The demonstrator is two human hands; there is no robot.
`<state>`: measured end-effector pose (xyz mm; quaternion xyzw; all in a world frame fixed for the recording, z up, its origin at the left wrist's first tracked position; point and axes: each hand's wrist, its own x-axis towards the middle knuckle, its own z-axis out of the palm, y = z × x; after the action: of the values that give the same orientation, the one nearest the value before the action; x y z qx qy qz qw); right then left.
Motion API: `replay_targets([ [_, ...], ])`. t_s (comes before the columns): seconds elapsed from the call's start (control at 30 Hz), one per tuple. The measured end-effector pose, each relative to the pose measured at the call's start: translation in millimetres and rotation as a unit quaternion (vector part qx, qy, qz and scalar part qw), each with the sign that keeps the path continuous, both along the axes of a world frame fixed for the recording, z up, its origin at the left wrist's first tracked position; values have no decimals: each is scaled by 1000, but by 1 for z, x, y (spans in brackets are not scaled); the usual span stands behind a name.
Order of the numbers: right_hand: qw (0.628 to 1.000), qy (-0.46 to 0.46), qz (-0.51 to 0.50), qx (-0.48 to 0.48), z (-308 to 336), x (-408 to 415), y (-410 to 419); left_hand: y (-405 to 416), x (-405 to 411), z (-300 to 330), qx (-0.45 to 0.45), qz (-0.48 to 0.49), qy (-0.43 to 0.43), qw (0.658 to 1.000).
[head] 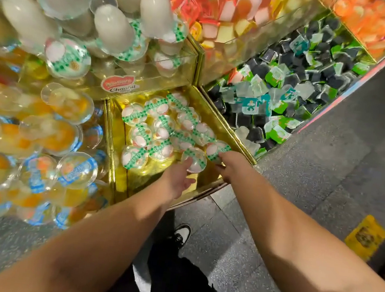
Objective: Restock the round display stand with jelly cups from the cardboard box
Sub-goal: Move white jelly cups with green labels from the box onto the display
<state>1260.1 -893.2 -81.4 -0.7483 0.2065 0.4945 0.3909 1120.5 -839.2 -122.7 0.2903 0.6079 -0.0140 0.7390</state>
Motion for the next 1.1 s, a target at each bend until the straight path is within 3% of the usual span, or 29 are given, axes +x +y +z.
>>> replay_targets([
  [0.4, 997, -51, 57, -4, -13, 0, 3, -2, 20, -23, 7, -9, 22, 1000],
  [0.63, 995, -36, 91, -18, -18, 4, 5, -2, 16, -31, 45, -54, 33, 997],
  [0.83, 993, -5, 108, -43, 7, 8, 2, 6, 8, -13, 8, -91, 31, 995],
  [1.0, 981, -85, 174, -18, 44, -1, -13, 18, -17, 30, 30, -108, 18, 993],
  [1.1, 940, -181, 283, -62, 82, -24, -23, 23, -47, 77, 71, -149, 5, 986],
])
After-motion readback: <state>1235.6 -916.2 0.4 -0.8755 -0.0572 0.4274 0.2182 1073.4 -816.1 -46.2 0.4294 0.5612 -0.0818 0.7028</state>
